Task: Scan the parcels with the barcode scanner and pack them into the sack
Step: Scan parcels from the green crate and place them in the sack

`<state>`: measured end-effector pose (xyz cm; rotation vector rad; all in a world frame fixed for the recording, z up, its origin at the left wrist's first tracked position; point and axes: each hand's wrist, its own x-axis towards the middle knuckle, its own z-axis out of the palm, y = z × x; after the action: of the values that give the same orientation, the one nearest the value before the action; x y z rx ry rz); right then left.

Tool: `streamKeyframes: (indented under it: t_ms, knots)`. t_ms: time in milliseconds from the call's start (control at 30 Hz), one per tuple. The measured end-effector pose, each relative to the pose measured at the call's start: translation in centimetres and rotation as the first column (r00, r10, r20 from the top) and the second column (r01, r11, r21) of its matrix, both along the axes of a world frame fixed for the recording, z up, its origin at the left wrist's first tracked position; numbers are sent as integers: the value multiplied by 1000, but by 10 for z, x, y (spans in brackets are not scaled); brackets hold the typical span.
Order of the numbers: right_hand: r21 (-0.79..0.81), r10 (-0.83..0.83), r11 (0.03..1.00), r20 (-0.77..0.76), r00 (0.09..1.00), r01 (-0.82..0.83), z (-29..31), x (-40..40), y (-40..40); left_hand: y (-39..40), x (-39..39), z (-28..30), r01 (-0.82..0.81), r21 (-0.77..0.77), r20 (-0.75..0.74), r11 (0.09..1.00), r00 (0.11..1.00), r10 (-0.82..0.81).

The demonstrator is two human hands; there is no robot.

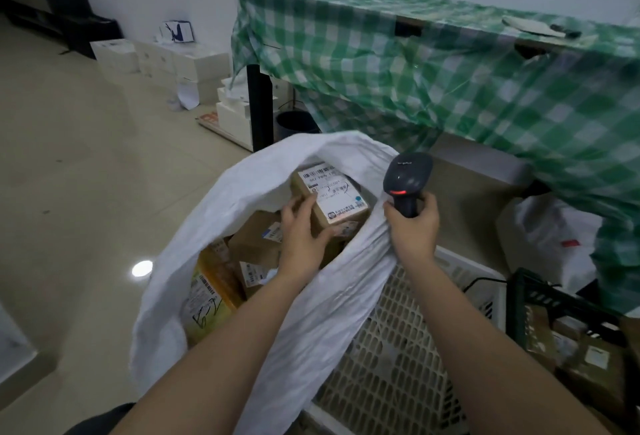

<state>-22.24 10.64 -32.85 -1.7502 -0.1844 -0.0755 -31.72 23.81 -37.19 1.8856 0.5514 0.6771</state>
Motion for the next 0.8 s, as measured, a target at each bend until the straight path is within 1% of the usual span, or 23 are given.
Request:
streamKeyframes:
  t_ms: [100,133,167,200,267,333,400,433,467,500,533,567,600,633,667,700,733,767,800]
  knots:
    - [86,0,996,38,999,-3,10,5,6,15,16,3,-108,-168,54,980,991,119]
    - [97,8,995,51,999,-13,13,5,6,17,17,4,-137,-208,48,968,987,150]
    - [89,19,996,63,998,-25,16,5,6,19,16,6,-160,-217,15,963,986,168]
    - [72,33,997,72,997,-38,17,3,4,20,12,7,-163,-194,-38,967,987,159]
    - [53,52,997,83,995,-56,19,-2,0,21,-2,12,-96,-82,-137,992,987,84]
    - [61,53,996,78,996,-58,24,-10,-3,17,-23,21,26,96,-212,995,977,-5]
    - [62,54,996,71,996,-59,32,-17,-4,9,-50,36,110,285,-237,952,971,-41]
    - [52,59,997,70,996,-62,35,-21,-4,6,-65,45,113,401,-182,909,982,-42]
    - [41,61,997,73,995,-64,38,-24,-3,4,-82,56,85,525,-98,847,994,-39]
    - [29,62,997,77,995,-65,40,-28,-3,6,-96,65,14,634,0,773,1000,-19]
    - [20,62,998,78,995,-63,42,-31,-3,13,-105,71,-109,719,106,687,993,46]
    - [12,60,998,73,996,-61,44,-35,-2,24,-110,75,-239,747,171,620,971,167]
    - [7,60,998,71,996,-61,46,-38,-1,38,-114,78,-331,724,162,606,935,317]
    - [2,62,998,76,995,-62,48,-42,0,52,-118,82,-370,667,73,647,897,437]
    - [-4,62,998,82,995,-62,49,-44,0,66,-122,84,-353,582,-80,732,871,484]
    - [-10,61,998,85,995,-60,51,-47,1,78,-125,81,-313,474,-231,823,858,459]
    - [-14,58,998,86,995,-57,53,-48,3,89,-128,75,-264,372,-344,890,851,397]
    - [-19,57,998,89,994,-56,56,-49,5,99,-132,68,-214,319,-415,923,844,339]
    - [-26,55,998,91,994,-53,58,-49,7,106,-135,62,-178,310,-443,934,842,307]
